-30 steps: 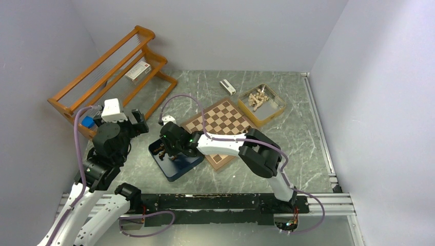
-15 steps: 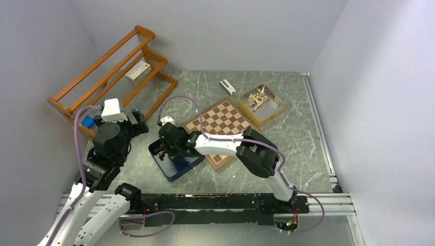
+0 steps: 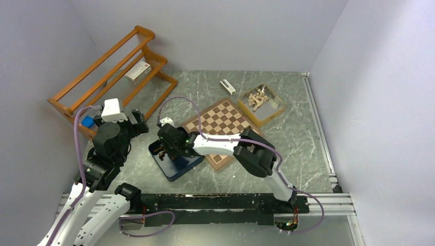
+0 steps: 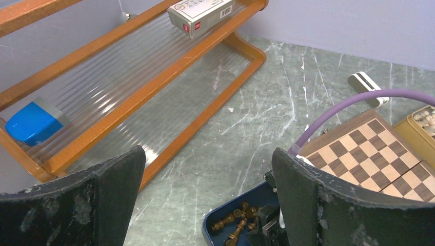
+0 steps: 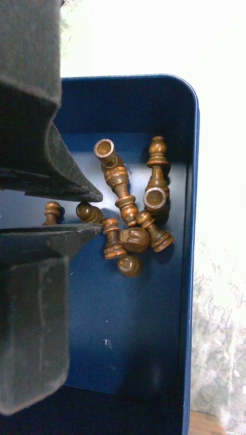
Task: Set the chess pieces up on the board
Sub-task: Pick up the chess piece from the storage box, then place the chess piece on the chessboard.
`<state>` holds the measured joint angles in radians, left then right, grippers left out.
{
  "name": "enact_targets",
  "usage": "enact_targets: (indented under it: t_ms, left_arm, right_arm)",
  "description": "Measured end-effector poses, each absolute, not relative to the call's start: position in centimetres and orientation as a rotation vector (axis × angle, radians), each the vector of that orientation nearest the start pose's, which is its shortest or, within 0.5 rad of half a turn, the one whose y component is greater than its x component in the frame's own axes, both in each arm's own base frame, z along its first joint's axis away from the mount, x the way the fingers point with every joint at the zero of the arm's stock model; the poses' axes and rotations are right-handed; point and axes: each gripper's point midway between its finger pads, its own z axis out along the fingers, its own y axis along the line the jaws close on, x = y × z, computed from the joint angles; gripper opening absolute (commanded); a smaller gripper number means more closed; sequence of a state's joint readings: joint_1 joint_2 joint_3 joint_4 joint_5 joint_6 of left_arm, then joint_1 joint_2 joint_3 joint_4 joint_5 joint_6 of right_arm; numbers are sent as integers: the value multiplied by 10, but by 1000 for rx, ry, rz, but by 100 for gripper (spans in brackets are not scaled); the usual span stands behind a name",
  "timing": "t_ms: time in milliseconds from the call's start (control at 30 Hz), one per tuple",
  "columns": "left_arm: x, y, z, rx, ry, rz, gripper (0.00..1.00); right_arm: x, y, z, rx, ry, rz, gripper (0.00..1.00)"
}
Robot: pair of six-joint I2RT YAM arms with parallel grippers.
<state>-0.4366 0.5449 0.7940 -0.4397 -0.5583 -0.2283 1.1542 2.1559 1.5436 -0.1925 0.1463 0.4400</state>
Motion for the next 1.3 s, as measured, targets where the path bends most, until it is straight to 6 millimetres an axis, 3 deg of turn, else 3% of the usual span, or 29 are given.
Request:
enact_targets:
  t_ms: [133,533,633,800,1000,1133,1300]
  left_arm:
    - [247,-21,286,-221,1718,3,98]
    - [247,-22,286,-221,1718,2,98]
    - [247,-22,286,-220,1719,2,98]
    - [248,-24,285,-210,1723,-5,98]
    - [250,-30,286,-182,1721,-35,98]
    - [253,-37,284,-155,1731,-52,98]
    - [258,-44,276,-119,1766,-56,98]
  right_arm:
    - [229,496,34,-791,2317,571,17]
    - [230,487,39,-789,2307,541,13]
    - [230,480,50,-777,2293,535,13]
    - [233,467,86,-727,2236,544,13]
    - [242,437,121,-644,2185,540,13]
    - [257,407,126,-576,2188,491,13]
    - [279,353,125,-466,2216,409,13]
